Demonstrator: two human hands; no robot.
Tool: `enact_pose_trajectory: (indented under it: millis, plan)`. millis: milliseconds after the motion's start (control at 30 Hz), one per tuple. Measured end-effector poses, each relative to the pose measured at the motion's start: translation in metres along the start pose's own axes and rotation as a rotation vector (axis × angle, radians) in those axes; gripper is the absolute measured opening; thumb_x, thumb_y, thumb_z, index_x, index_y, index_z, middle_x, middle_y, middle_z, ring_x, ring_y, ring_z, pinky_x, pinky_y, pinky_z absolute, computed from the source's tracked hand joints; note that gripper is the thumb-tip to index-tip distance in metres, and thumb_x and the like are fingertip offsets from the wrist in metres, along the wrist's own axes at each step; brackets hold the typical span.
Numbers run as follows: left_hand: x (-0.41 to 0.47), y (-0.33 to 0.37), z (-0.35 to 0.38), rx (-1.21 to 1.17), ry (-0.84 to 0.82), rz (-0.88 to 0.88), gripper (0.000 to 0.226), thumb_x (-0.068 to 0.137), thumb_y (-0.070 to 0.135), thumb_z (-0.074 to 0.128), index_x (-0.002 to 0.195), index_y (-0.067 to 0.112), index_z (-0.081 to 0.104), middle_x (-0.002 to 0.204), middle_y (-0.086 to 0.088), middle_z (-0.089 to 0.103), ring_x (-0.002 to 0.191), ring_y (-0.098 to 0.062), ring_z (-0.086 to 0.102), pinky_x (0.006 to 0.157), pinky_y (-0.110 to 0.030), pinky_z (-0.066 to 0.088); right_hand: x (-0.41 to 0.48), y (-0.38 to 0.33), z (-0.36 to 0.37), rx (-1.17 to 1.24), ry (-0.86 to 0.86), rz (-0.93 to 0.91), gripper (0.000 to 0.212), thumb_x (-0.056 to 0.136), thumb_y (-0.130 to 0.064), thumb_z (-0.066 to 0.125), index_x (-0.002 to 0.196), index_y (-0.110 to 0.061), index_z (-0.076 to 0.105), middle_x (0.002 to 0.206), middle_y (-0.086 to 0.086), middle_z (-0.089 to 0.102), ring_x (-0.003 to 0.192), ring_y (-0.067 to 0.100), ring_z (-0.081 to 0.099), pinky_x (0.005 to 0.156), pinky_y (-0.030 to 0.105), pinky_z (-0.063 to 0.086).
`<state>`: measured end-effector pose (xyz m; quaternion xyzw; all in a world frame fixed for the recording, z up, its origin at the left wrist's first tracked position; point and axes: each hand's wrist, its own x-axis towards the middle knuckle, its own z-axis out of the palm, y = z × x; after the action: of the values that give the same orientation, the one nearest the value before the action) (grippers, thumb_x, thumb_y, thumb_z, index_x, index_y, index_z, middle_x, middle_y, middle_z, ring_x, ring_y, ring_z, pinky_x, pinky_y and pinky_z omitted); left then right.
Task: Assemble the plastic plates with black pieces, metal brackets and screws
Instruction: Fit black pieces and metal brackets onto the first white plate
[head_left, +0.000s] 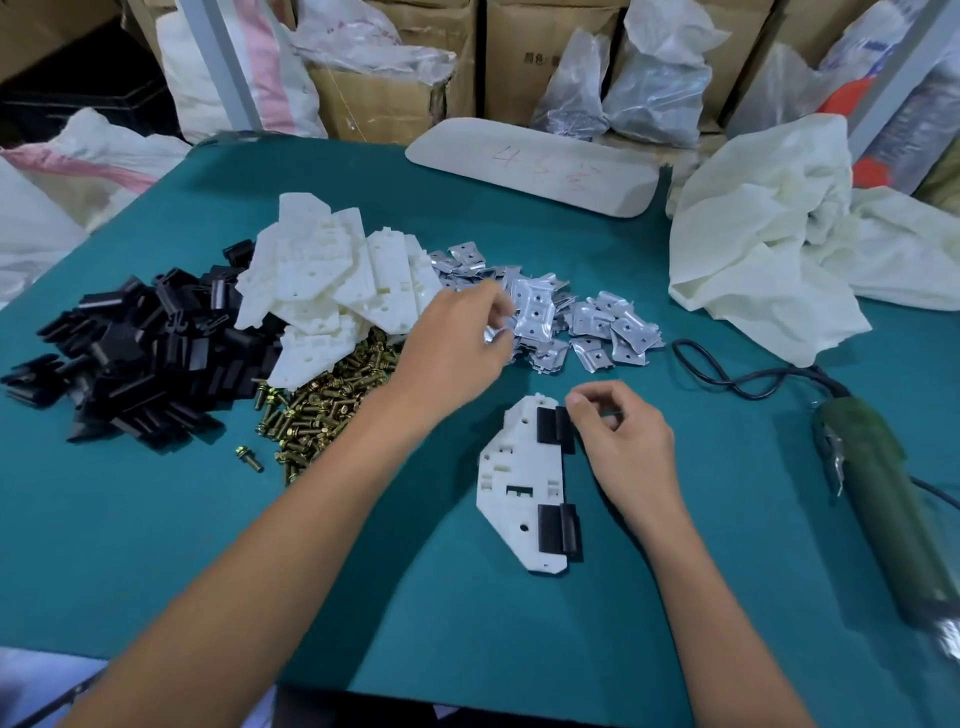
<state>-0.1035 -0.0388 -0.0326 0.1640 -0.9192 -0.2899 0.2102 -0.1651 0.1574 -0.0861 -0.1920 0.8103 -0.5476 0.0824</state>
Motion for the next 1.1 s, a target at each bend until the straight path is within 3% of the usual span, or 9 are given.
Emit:
enact_pose_trajectory:
  millis: [167, 267, 367, 567, 733, 933, 1100]
  plan:
    - [0.063, 0.012, 0.006, 0.304, -0.386, 0.245, 0.063, 0.081, -0.009, 0.055, 0.136, 0.022, 0.05, 0.131, 0.001, 0.059, 0.127, -0.024, 0.038, 0.1, -0.039, 0.039, 0.003, 0.002, 0.0, 0.061, 0.004, 0.043, 0.009, 0.095, -0.03, 0.067, 0.087, -0.03, 0.071, 0.069, -0.018, 0.066, 0.057, 0.001, 0.053, 0.057, 0.019, 0.044]
    - [0.082, 0.016, 0.014, 0.638, -0.512, 0.466, 0.066, 0.083, -0.005, 0.055, 0.138, 0.03, 0.05, 0.144, -0.002, 0.047, 0.131, -0.029, 0.032, 0.098, -0.04, 0.034, 0.003, 0.003, 0.001, 0.086, -0.002, 0.054, 0.011, 0.096, -0.029, 0.066, 0.086, -0.029, 0.07, 0.063, -0.018, 0.062, 0.053, 0.003, 0.05, 0.057, 0.027, 0.043]
    - [0.091, 0.016, 0.015, 0.864, -0.534, 0.583, 0.059, 0.088, 0.004, 0.057, 0.14, 0.031, 0.047, 0.134, -0.005, 0.052, 0.123, -0.028, 0.041, 0.093, -0.04, 0.037, 0.003, 0.003, 0.001, 0.092, -0.009, 0.063, 0.011, 0.096, -0.028, 0.066, 0.085, -0.029, 0.07, 0.061, -0.017, 0.062, 0.053, 0.004, 0.05, 0.06, 0.028, 0.045]
    - [0.094, 0.017, 0.008, 1.014, -0.504, 0.667, 0.051, 0.093, 0.002, 0.053, 0.137, 0.026, 0.048, 0.115, -0.006, 0.062, 0.106, -0.026, 0.051, 0.081, -0.037, 0.033, 0.004, -0.002, 0.0, 0.099, -0.022, 0.092, 0.011, 0.096, -0.03, 0.066, 0.086, -0.031, 0.07, 0.063, -0.019, 0.062, 0.057, 0.004, 0.053, 0.065, 0.035, 0.053]
    - [0.093, 0.019, 0.002, 1.033, -0.495, 0.742, 0.054, 0.097, 0.009, 0.054, 0.144, 0.034, 0.043, 0.124, -0.004, 0.056, 0.114, -0.025, 0.049, 0.083, -0.034, 0.036, 0.002, -0.005, -0.001, 0.109, -0.025, 0.095, 0.012, 0.096, -0.03, 0.066, 0.085, -0.032, 0.07, 0.064, -0.02, 0.063, 0.056, 0.005, 0.053, 0.064, 0.036, 0.054]
    - [0.096, 0.026, -0.004, 1.088, -0.542, 0.764, 0.047, 0.09, 0.025, 0.065, 0.133, 0.04, 0.053, 0.129, -0.004, 0.045, 0.118, -0.024, 0.041, 0.084, -0.033, 0.038, 0.001, -0.008, -0.002, 0.083, -0.039, 0.106, 0.013, 0.095, -0.031, 0.065, 0.084, -0.035, 0.07, 0.068, -0.019, 0.065, 0.063, 0.008, 0.057, 0.07, 0.049, 0.06]
    - [0.099, 0.027, -0.005, 1.166, -0.55, 0.862, 0.035, 0.089, 0.033, 0.062, 0.124, 0.034, 0.061, 0.123, 0.0, 0.051, 0.114, -0.023, 0.045, 0.08, -0.032, 0.035, 0.001, -0.01, -0.003, 0.077, -0.048, 0.103, 0.013, 0.096, -0.029, 0.065, 0.084, -0.033, 0.07, 0.071, -0.02, 0.066, 0.07, 0.02, 0.064, 0.067, 0.049, 0.06]
